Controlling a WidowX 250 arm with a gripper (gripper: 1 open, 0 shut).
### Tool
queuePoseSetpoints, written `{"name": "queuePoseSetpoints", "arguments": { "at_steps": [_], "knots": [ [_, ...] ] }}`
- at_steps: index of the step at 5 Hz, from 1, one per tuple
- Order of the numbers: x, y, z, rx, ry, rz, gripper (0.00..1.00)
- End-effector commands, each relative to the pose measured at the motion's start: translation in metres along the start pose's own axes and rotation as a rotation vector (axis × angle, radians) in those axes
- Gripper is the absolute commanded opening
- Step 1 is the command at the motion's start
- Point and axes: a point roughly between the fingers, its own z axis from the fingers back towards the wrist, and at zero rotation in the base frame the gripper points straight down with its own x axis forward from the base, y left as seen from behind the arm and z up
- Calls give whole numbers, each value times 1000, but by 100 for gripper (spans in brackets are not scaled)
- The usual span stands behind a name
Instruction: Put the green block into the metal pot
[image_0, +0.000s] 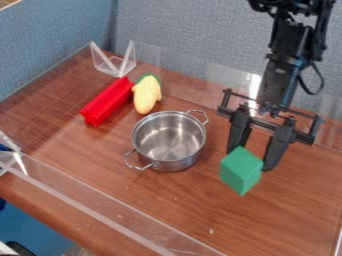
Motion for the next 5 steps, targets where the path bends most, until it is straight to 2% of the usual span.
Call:
{"name": "queuePoseSetpoints", "arguments": {
  "at_steps": [1,3,5],
  "knots": [
    [-10,4,21,-15,-75,-6,0],
    [-9,13,22,-20,-73,-3,0],
    [-13,23,32,-30,-92,-2,0]
  ]
}}
